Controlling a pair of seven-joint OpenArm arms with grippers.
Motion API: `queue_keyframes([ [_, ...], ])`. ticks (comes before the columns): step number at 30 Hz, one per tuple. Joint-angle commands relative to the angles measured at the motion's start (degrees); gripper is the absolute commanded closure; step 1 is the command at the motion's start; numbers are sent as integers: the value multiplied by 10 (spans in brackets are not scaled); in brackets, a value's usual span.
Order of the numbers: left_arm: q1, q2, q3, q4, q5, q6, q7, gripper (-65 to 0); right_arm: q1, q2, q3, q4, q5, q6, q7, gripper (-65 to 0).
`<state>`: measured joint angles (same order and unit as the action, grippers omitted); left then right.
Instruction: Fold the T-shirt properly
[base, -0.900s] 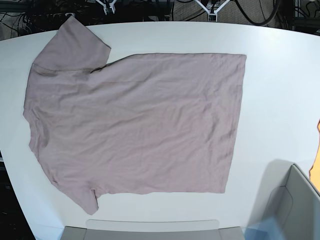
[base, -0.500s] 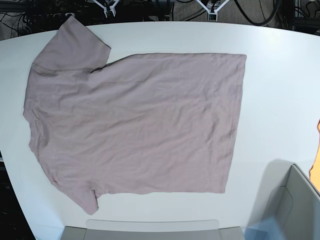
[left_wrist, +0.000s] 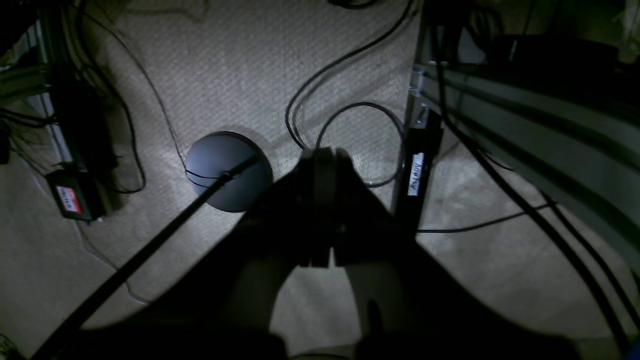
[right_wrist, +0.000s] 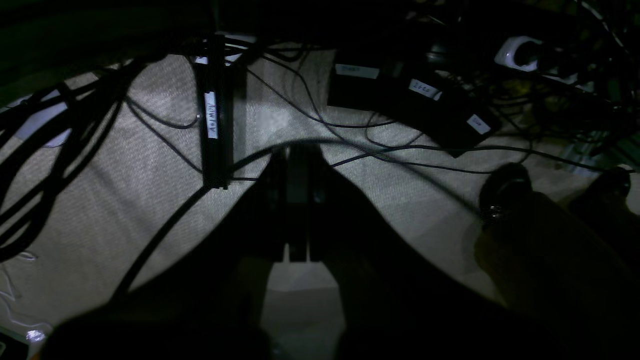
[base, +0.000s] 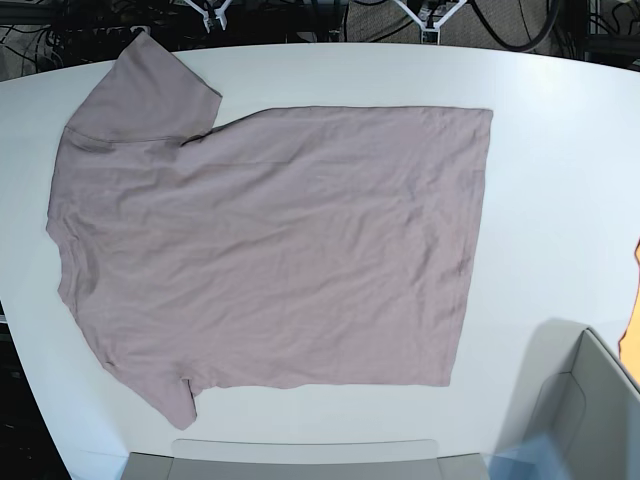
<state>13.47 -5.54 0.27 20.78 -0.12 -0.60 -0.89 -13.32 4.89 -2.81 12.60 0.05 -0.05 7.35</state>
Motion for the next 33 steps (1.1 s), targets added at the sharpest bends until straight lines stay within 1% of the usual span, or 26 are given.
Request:
queue_keyframes([
  [1,5,-3,-1,3,-3,4,-5,-1,-3,4,1,0,2,1,3,-2],
  [3,5,-4,-1,3,-3,4,-5,-1,-3,10,1,0,2,1,3,-2],
  [15,5,-4,-2,3,-3,4,-5,-1,-3,11,1,0,2,1,3,-2],
  [19,6,-4,-2,3,-3,4,-5,0,-18,11,-1,14,2,1,3,-2],
  [21,17,-8,-2,4,-3,4,-5,0,-44,18,-1,41,2,1,3,-2],
  [23,37,-19,-2,21,-3,4,-5,0,-78,31,-1,85,2,1,3,-2],
  [29,158,-36,-2,184,-3,4,6,0,-207,61,-1,242,2,-1,2,-1],
  [33,221,-36,-2,289,-3,4,47,0,-279,76,-1,341,3,-2,-5,-1],
])
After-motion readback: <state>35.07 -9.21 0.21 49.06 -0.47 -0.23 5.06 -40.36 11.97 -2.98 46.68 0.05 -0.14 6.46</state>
